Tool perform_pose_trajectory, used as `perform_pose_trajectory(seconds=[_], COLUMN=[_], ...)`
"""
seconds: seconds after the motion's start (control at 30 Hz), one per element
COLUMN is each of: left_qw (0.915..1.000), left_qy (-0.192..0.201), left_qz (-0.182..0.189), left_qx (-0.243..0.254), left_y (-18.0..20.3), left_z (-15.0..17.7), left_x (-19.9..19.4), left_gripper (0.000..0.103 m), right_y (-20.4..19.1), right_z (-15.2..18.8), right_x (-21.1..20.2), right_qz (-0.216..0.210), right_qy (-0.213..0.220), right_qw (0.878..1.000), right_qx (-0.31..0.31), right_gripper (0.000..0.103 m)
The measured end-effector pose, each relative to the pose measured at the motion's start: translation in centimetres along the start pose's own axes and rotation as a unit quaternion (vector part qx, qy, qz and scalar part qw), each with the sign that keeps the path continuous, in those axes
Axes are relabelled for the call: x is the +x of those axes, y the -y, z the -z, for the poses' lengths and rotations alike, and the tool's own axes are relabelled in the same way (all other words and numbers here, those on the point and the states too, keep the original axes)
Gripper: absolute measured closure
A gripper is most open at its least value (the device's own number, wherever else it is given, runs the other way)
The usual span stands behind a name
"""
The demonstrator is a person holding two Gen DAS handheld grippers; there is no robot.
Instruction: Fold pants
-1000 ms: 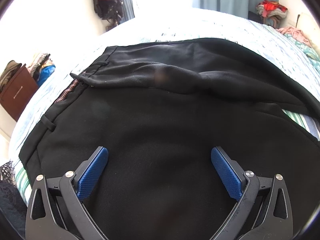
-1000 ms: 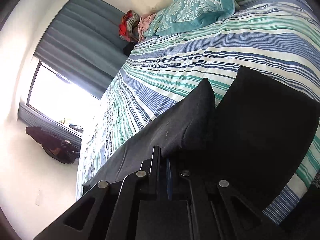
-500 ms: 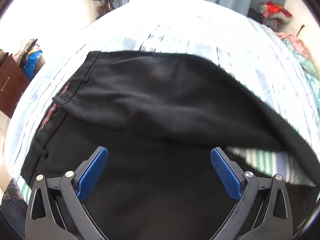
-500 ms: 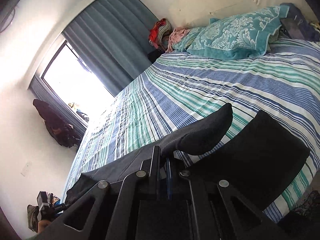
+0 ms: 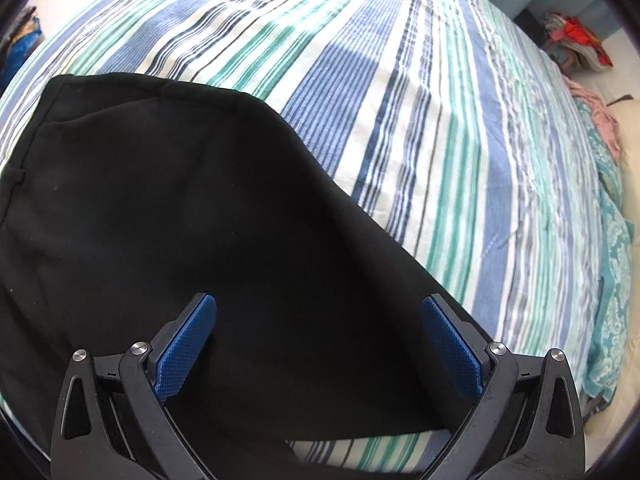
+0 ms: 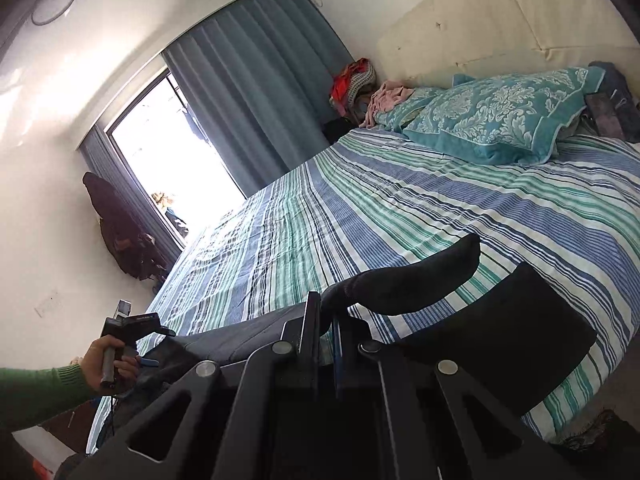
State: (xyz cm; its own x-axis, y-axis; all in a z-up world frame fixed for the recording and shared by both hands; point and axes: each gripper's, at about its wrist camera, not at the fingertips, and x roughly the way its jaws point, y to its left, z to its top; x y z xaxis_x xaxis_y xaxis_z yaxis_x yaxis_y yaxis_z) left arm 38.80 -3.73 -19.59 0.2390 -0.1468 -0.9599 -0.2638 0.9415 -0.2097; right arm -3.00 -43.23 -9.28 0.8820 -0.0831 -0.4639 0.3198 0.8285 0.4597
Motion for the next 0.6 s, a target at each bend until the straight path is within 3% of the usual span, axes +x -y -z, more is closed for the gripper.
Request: perform_pose_trajectory(seconds=[0.13,0.2,0.27,0.33,0.47,0.6], left_qw=[0.9999,0.9995,0.9977,0.9958,0.9933,0.9861], left_qy=[0.006,0.002,-0.020,-0.017,0.032,0.091], left_qz=[-0.007,0.009,0.043,0.070,0.111,0.132], left_qx=[-0.013,-0.029,-0.048,-0.056,-0.009,0.045], left_y=[-0.1,-0.7,-1.5,-2.1,-2.8,-4.8], left_z=[-1.1,-1.7,-2.1,-2.4,-1.2,2.6], left_x=[0.5,0.5,0.7,-0.2,-4.3,-10.5], left_gripper=[0.006,0.040,0.092,0.096,0.098,0.098], right_y=[-0.5,-1.0,-1.3,-1.3,0.1,2.5], right_z=[0.2,0.3,0.4,0.4,0.4,0.4], right_x=[-1.1,-1.6,-1.8,-1.6,-0.8,-0.5], right_qz=[-0.010,-0.015,-0.017,-0.015,0.002,0.022], right_qy=[0.006,0.012,0.014,0.011,0.003,-0.002], right_qw=[1.000,1.000,0.999,1.000,1.000,0.999], right_qx=[-0.011,-0.020,-0.026,-0.025,0.003,0.048], right_gripper=[0.097,0.097,0.097,0.097,0.097,0.097])
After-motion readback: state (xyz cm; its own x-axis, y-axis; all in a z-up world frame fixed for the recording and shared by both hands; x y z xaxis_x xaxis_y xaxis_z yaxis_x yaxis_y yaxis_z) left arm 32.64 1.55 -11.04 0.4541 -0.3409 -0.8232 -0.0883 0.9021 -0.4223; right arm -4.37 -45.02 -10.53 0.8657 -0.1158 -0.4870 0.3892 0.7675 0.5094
